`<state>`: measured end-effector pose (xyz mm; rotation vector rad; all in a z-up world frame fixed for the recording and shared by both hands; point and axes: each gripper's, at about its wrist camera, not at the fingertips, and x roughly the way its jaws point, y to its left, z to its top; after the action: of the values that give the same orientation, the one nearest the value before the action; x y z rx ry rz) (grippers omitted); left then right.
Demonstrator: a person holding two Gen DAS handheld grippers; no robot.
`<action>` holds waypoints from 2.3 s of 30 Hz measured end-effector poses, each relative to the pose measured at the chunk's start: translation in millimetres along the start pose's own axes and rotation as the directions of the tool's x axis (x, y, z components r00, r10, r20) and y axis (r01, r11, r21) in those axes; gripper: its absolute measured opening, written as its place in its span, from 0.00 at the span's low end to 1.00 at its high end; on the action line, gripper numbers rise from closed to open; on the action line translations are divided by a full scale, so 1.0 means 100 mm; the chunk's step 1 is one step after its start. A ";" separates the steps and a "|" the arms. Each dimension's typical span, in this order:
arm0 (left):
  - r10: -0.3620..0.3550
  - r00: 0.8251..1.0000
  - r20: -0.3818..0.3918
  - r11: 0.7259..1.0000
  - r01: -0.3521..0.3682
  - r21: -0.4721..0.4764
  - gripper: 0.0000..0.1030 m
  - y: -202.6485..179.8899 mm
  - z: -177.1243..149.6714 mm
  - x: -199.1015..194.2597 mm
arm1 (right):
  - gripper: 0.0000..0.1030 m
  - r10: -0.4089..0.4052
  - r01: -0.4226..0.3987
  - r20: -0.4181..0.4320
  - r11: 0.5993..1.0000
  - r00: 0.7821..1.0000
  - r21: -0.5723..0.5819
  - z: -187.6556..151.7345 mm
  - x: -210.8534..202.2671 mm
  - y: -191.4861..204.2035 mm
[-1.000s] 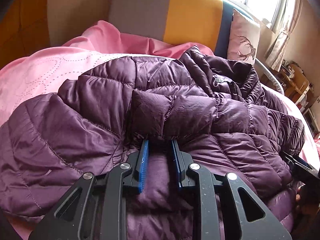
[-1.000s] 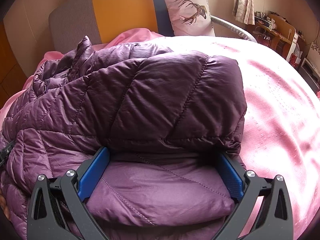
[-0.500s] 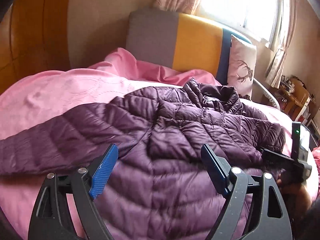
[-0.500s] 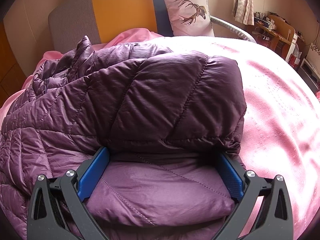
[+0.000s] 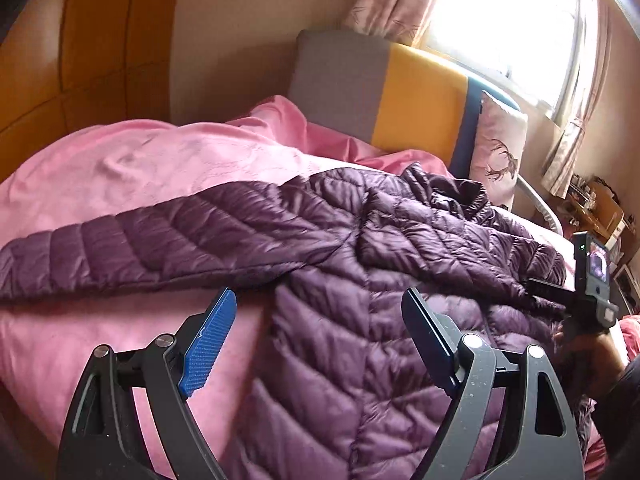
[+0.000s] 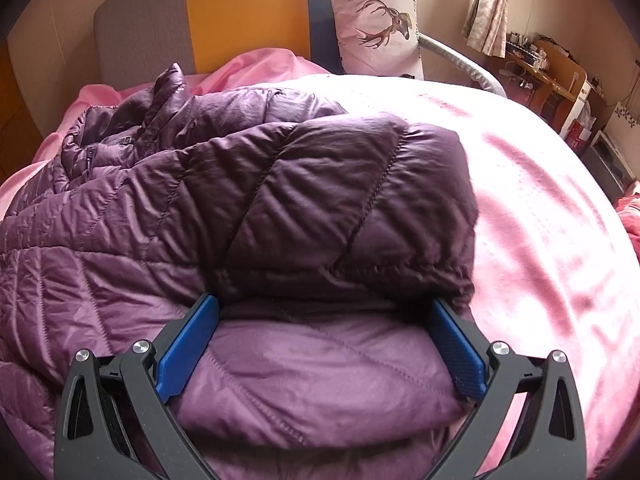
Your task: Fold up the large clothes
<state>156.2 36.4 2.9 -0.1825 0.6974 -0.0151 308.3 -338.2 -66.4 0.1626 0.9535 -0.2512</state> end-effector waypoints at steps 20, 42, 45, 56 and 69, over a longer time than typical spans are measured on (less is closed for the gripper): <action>0.054 0.994 -0.093 0.849 -0.094 -0.520 0.81 1.88 -0.33 -0.10 | 0.98 0.172 -0.164 0.046 0.976 0.984 -0.146 -0.93 -0.62 0.63; 0.122 0.991 -0.048 0.507 -0.104 -0.856 0.10 3.52 -0.26 -0.19 | 0.98 0.210 -0.204 0.030 0.969 0.977 -0.137 -0.97 -0.49 0.58; 0.125 0.992 -0.009 0.609 -0.084 -0.789 0.10 3.28 -0.09 -0.25 | 0.98 0.210 -0.203 0.032 0.969 0.977 -0.140 -0.97 -0.49 0.58; -0.111 0.992 0.060 0.949 0.124 -0.290 0.10 1.36 0.53 -0.07 | 0.98 0.214 -0.207 0.035 0.968 0.976 -0.139 -0.98 -0.50 0.57; -0.163 0.972 -0.171 0.984 0.172 0.039 0.58 -0.13 -0.02 0.64 | 0.98 0.222 -0.215 0.043 0.967 0.974 -0.136 -0.97 -0.50 0.56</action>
<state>204.9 18.9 -37.1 -0.1899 0.8461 -0.2132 220.0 -253.6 -78.9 0.1380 0.8832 0.0104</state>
